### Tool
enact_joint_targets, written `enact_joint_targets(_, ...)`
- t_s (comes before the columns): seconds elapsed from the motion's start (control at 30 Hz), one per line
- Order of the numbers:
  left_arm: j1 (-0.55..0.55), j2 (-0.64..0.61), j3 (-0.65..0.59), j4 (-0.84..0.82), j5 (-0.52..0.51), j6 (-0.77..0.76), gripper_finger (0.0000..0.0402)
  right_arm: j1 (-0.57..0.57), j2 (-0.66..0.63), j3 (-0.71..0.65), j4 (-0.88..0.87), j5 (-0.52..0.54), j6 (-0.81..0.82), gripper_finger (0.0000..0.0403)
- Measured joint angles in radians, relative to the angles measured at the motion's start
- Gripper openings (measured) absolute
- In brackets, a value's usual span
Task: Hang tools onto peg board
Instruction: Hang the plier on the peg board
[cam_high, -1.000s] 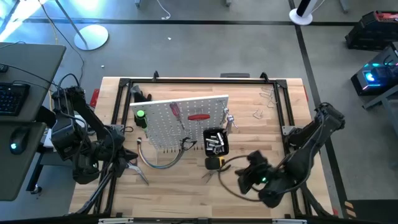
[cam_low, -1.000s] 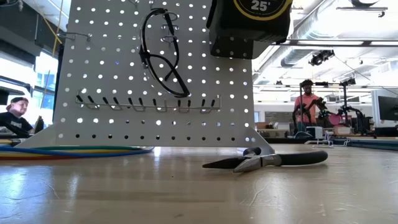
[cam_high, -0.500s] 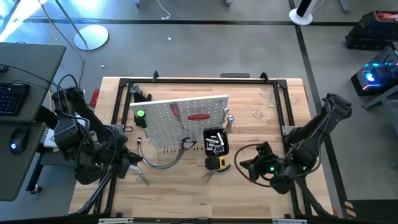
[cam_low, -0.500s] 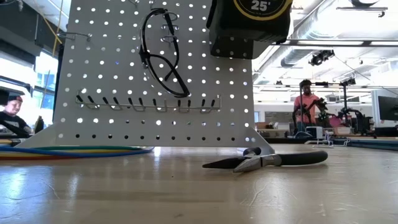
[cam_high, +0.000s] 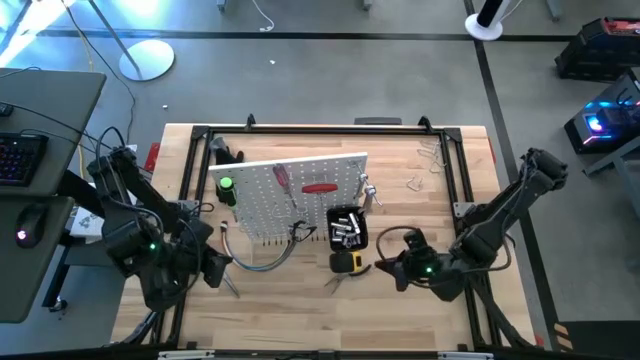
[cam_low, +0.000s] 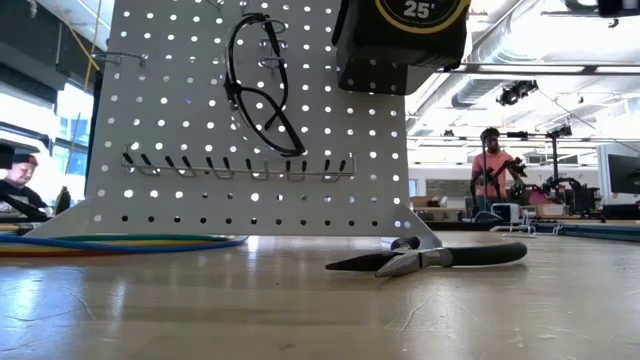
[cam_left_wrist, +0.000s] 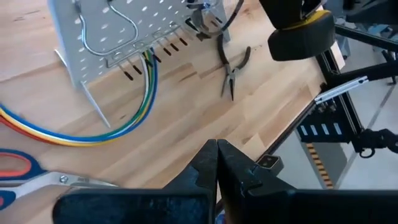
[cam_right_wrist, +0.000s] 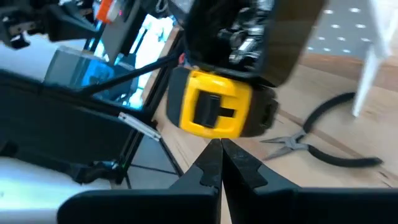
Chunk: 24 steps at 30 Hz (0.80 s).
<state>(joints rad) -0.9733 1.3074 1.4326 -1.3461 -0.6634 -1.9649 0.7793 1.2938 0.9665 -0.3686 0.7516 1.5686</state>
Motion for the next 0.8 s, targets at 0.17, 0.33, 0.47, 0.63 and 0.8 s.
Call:
enact_joint_targets(0.17, 0.0, 0.02, 0.0, 0.012, 0.005, -0.012, 0.0, -0.065, 0.0, -0.001, 0.103, -0.082, -0.172, 0.0)
enact_joint_targets(0.33, 0.0, 0.036, 0.0, 0.024, 0.029, -0.05, 0.0, -0.097, 0.0, -0.001, 0.118, -0.125, -0.226, 0.0)
enact_joint_targets(0.47, -0.019, 0.053, 0.0, 0.083, 0.093, -0.078, 0.0, -0.099, 0.0, -0.001, 0.116, -0.145, -0.247, 0.0)
enact_joint_targets(0.63, -0.069, 0.064, 0.0, -0.092, 0.184, -0.293, 0.0, -0.098, 0.0, -0.001, 0.099, -0.161, -0.268, 0.0)
enact_joint_targets(0.8, -0.007, 0.066, 0.0, -0.233, 0.218, -0.304, 0.0, -0.099, 0.0, -0.001, 0.095, -0.164, -0.268, 0.0)
